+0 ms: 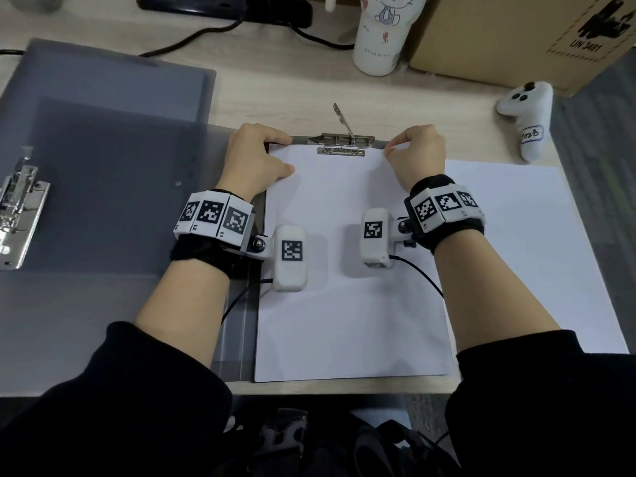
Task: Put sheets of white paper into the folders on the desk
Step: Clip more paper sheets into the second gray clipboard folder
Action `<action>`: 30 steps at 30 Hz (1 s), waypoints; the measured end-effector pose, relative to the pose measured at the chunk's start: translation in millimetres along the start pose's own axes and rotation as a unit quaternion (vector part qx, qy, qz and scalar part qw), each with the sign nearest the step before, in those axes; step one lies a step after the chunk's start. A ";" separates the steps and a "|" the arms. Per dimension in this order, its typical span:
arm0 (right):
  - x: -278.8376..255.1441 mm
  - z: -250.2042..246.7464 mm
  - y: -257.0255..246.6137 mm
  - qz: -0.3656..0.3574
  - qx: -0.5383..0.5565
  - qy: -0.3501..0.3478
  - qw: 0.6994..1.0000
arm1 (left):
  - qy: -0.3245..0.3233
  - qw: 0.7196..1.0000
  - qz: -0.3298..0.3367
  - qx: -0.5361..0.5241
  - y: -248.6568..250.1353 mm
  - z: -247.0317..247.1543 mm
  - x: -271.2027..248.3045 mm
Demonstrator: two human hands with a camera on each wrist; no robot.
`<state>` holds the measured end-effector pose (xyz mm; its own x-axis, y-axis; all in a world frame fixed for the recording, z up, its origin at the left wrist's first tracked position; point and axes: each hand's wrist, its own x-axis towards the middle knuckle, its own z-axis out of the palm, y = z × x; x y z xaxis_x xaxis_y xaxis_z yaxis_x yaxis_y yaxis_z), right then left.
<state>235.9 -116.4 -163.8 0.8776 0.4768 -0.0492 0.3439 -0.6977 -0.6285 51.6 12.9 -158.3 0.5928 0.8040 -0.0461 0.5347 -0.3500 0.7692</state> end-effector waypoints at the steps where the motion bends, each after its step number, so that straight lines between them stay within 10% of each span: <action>1: -0.2 -0.3 -0.6 0.005 0.002 0.001 1.000 | 0.001 1.000 0.000 0.000 0.2 0.3 -0.1; 26: -14.6 -10.2 -18.8 -0.061 -0.114 0.002 0.992 | -0.002 0.997 0.038 0.068 -2.4 4.7 1.4; 30: -24.0 -14.0 -28.7 -0.120 -0.024 -0.137 0.983 | -0.015 0.989 0.038 0.140 5.1 3.1 2.5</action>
<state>209.7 -115.3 -133.7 0.6482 0.7528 -0.1146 0.5518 -0.5681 -0.6106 57.7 11.6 -156.5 0.6532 0.7570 -0.0162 0.6311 -0.5325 0.5640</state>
